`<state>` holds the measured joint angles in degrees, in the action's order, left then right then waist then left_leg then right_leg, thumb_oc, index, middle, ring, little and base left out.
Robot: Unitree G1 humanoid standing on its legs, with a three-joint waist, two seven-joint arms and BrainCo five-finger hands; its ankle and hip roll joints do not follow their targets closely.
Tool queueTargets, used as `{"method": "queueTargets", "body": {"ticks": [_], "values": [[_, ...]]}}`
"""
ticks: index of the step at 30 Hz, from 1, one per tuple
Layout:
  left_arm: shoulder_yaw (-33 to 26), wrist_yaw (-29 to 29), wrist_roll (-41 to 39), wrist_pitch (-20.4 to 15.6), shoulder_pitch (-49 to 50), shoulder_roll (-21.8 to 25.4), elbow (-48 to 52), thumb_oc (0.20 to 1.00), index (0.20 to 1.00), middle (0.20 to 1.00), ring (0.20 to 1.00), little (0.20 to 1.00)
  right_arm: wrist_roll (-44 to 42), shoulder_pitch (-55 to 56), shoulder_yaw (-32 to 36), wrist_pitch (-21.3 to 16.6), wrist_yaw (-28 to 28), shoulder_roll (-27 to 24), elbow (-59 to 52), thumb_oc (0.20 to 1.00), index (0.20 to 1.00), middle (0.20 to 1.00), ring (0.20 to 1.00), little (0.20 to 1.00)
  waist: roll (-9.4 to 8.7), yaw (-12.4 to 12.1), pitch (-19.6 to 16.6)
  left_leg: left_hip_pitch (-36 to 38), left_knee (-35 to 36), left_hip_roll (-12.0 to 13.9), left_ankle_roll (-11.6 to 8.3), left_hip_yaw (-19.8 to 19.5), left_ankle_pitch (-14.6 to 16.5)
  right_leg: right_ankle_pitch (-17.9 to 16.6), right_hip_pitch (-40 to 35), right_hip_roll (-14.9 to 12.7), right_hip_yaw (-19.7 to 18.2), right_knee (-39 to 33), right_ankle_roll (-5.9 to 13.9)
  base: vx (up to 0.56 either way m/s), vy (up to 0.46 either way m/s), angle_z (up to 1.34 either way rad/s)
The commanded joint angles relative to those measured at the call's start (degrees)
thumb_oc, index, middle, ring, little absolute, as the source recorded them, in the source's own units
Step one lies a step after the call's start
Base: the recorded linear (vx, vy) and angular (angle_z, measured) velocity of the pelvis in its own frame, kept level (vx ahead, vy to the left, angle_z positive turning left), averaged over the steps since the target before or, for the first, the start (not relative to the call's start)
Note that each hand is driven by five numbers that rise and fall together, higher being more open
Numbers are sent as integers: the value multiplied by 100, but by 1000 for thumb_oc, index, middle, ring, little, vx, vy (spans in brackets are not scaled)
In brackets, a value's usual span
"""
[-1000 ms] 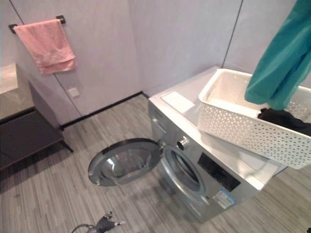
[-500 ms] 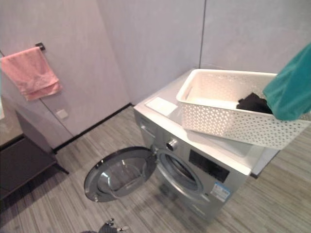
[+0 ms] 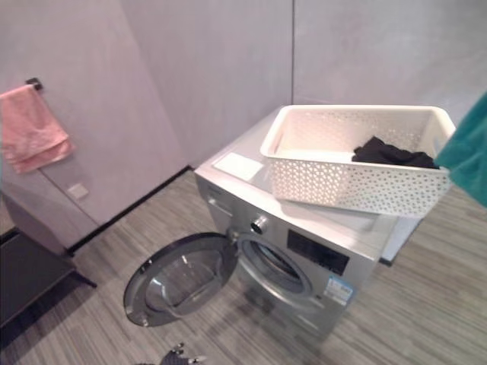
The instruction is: Grab the laundry basket,head to the washer,open it,put in the laundry and shut it.
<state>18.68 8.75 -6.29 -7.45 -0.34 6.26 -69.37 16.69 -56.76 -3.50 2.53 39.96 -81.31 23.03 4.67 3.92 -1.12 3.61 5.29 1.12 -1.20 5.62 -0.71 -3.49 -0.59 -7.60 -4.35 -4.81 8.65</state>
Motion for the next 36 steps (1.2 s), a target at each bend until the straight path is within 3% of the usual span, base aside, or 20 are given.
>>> {"method": "queueTargets", "body": {"ticks": [1, 2, 4, 7, 9, 12, 13, 15, 19, 21, 22, 24, 26, 28, 29, 31, 32, 33, 34, 36], "values": [[168, 131, 30, -157, -253, 480, -141, 1000, 1000, 1000, 1000, 1000, 203, -643, -153, 112, 57, 170, 6, 200, 200, 200, 200, 200, -565, -143, 142, 155, -36, -50, 269, -193, 613, -209, 427, -622, 280, 558, 472, -150, 42, -43], [161, 130, 29, -153, -257, 480, -138, 1000, 1000, 1000, 1000, 1000, 210, -645, -149, 120, 53, 177, -4, 200, 200, 200, 200, 200, -559, -145, 147, 157, -36, -41, 266, -186, 618, -179, 453, -610, 270, 610, 464, -217, 57, -47], [47, 149, -28, -106, -309, 529, -87, 1000, 1000, 1000, 1000, 1000, 351, -338, 61, 120, 48, 398, -464, 200, 200, 200, 200, 200, -433, -145, 241, 61, -56, 28, 301, -105, 522, 287, 432, -470, 556, 1252, 272, -182, 14, -46], [-271, 124, -18, -18, -247, 568, -61, 1000, 1000, 1000, 1000, 1000, 824, 585, 750, 96, -97, 779, -1399, 200, 200, 200, 200, 200, -401, -157, 230, -129, -136, -23, 429, -141, 381, 894, 100, -42, 411, 2337, 89, -152, -30, -27], [-323, 126, -13, 7, -217, 586, -19, 1000, 1000, 1000, 1000, 1000, 958, 1070, 1079, 72, -174, 1039, -1758, 200, 200, 200, 200, 200, -476, -202, 207, -204, -202, -64, 445, -171, 361, 1010, -25, 49, 350, 2513, 48, -89, -102, 2], [-414, 142, 52, 19, -131, 627, 144, 1000, 1000, 1000, 1000, 1000, 1225, 1993, 1716, -46, -358, 1784, -2661, 200, 200, 200, 200, 200, -692, -443, 44, -506, -335, -138, 394, -197, 266, 1191, -571, 117, 311, 1960, -46, -165, -191, -7], [-481, 185, 44, 6, -124, 616, 296, 1000, 1000, 1000, 1000, 1000, 1426, 2121, 1594, -171, -468, 2161, -3135, 200, 200, 200, 200, 200, -779, -616, 44, -726, -447, -79, 331, -100, 180, 1322, -788, 22, 426, 1432, -112, -209, -219, -26], [-497, 245, 11, 12, -152, 597, 356, 1000, 1000, 1000, 1000, 1000, 1524, 2207, 1441, -307, -587, 2589, -3625, 200, 200, 200, 200, 200, -864, -722, 41, -938, -557, 92, 210, -51, 50, 1347, -912, 67, 487, 914, -218, -267, -263, -47], [-534, 319, -102, 11, -268, 520, 425, 1000, 1000, 1000, 1000, 1000, 1728, 2174, 1201, -518, -683, 2782, -4228, 200, 200, 200, 200, 200, -952, -786, 169, -1159, -579, 443, -37, -175, -320, 1319, -1061, 364, 606, 438, -401, -273, -275, -12], [-535, 321, -105, 14, -273, 517, 427, 1000, 1000, 1000, 1000, 1000, 1732, 2175, 1207, -517, -690, 2783, -4239, 200, 200, 200, 200, 200, -936, -764, 180, -1159, -562, 459, -53, -204, -347, 1297, -1077, 390, 629, 414, -417, -186, -174, 19], [-471, 332, -133, -6, -325, 496, 623, 1000, 1000, 1000, 1000, 1000, 1780, 2219, 1257, -550, -681, 2702, -4420, 200, 200, 200, 200, 200, -942, -770, 293, -1296, -469, 623, -150, -316, -606, 1334, -1093, 602, 669, 254, -509, -198, -185, 26], [-442, 354, -102, 6, -360, 450, 677, 1000, 1000, 1000, 1000, 1000, 1768, 2331, 1410, -558, -688, 2613, -4550, 200, 200, 200, 200, 200, -933, -750, 398, -1409, -395, 732, -267, -330, -797, 1331, -1110, 726, 808, 148, -541, -306, -222, 46], [-401, 388, -84, 12, -423, 396, 690, 1000, 1000, 1000, 1000, 1000, 1713, 2560, 1671, -544, -619, 2481, -4616, 200, 200, 200, 200, 200, -965, -668, 499, -1533, -400, 835, -281, -79, -758, 1230, -1091, 735, 1088, 82, -538, -328, -127, 81], [-431, 392, 7, 6, -390, 387, 826, 1000, 1000, 1000, 1000, 1000, 1626, 2826, 1883, -485, -627, 2218, -4586, 200, 200, 200, 200, 200, -1051, -522, 563, -1438, -986, 1076, -348, 400, -547, 1081, -940, 609, 1341, 109, -521, -284, -18, 86], [-423, 392, 9, 9, -389, 389, 832, 1000, 1000, 1000, 1000, 1000, 1622, 2843, 1902, -487, -626, 2215, -4590, 200, 200, 200, 200, 200, -1046, -535, 565, -1465, -1020, 1086, -342, 400, -551, 1063, -929, 616, 1338, 107, -522, -183, 36, 59], [-423, 378, 71, -32, -326, 390, 880, 1000, 1000, 1000, 1000, 1000, 1603, 2885, 1970, -464, -527, 2080, -4456, 200, 200, 200, 200, 200, -1084, -517, 536, -1254, -1709, 1136, -314, 54, -94, 948, -814, 484, 1317, 126, -504, -98, 46, 10], [-423, 378, 71, -32, -326, 390, 880, 1000, 1000, 1000, 1000, 1000, 1602, 2885, 1970, -465, -527, 2080, -4455, 200, 200, 200, 200, 200, -1079, -512, 531, -1271, -1727, 1140, -314, 46, -85, 946, -809, 489, 1321, 125, -505, -89, 69, -31], [-428, 355, 80, -36, -300, 395, 895, 1000, 1000, 1000, 1000, 1000, 1615, 2926, 2018, -454, -496, 2019, -4383, 200, 200, 200, 200, 200, -1096, -501, 519, -1078, -2162, 1128, -323, -246, 56, 901, -722, 421, 1249, 170, -516, -61, 115, -22], [-421, 329, 96, -18, -257, 398, 885, 1000, 1000, 1000, 1000, 1000, 1613, 2957, 2051, -454, -463, 2000, -4300, 200, 200, 200, 200, 200, -1033, -469, 467, -810, -2503, 1118, -301, -541, 212, 882, -649, 422, 1197, 222, -508, -82, 190, -32], [-404, 296, 114, -16, -200, 382, 833, 1000, 1000, 1000, 1000, 1000, 1632, 3006, 2000, -483, -482, 2013, -4178, 200, 200, 200, 200, 200, -860, -399, 375, -335, -2486, 1079, -336, -948, 383, 849, -508, 454, 1144, 312, -480, -17, 230, -48]]}}
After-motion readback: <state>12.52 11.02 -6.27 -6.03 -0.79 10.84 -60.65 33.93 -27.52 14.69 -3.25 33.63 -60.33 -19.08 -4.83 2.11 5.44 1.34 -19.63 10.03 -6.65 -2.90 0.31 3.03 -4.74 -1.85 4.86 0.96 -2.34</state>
